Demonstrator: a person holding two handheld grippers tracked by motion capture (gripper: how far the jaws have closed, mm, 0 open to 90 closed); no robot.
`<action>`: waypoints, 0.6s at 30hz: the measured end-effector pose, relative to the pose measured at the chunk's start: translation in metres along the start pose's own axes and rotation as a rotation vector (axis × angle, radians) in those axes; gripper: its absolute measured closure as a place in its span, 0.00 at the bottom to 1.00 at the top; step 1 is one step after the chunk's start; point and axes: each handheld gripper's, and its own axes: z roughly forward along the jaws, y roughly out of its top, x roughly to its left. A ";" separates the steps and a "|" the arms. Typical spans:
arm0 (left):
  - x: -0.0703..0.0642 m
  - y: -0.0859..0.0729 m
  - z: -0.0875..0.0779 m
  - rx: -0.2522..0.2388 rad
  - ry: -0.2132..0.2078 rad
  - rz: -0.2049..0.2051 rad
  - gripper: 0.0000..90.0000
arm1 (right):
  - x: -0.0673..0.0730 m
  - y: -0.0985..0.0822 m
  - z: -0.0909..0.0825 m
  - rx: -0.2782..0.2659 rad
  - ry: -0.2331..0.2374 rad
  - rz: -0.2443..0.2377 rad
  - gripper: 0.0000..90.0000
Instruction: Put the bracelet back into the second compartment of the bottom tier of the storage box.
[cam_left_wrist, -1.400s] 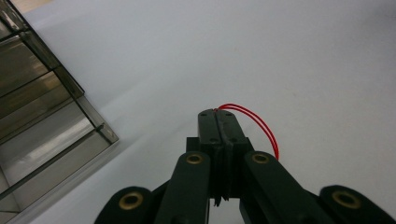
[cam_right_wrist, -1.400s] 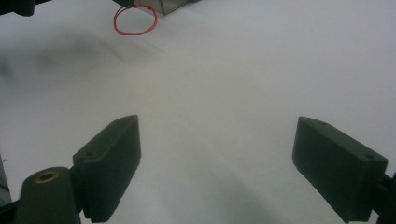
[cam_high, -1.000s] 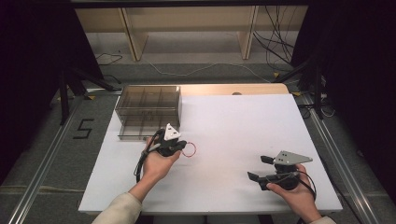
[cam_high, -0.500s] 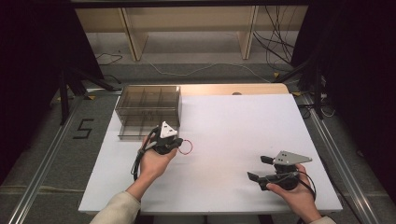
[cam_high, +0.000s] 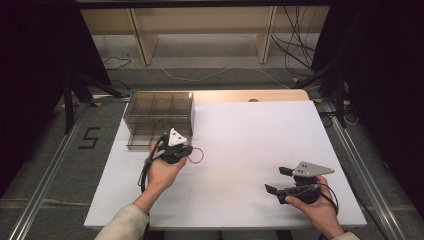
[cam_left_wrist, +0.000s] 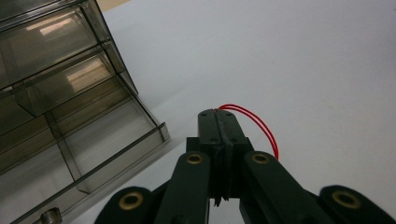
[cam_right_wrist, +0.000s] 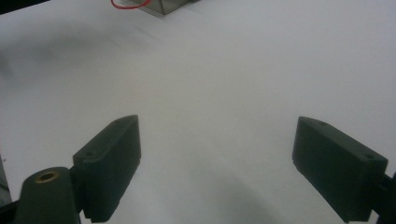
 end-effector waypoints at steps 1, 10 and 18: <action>0.001 0.000 0.000 -0.001 0.001 0.000 1.00 | 0.000 0.000 0.000 0.000 0.000 0.000 0.18; 0.006 0.000 -0.002 -0.004 0.013 -0.010 1.00 | 0.000 0.000 0.000 0.001 0.000 -0.002 0.18; 0.011 0.001 -0.006 -0.012 0.029 -0.018 1.00 | 0.000 0.000 0.001 0.001 0.000 -0.001 0.18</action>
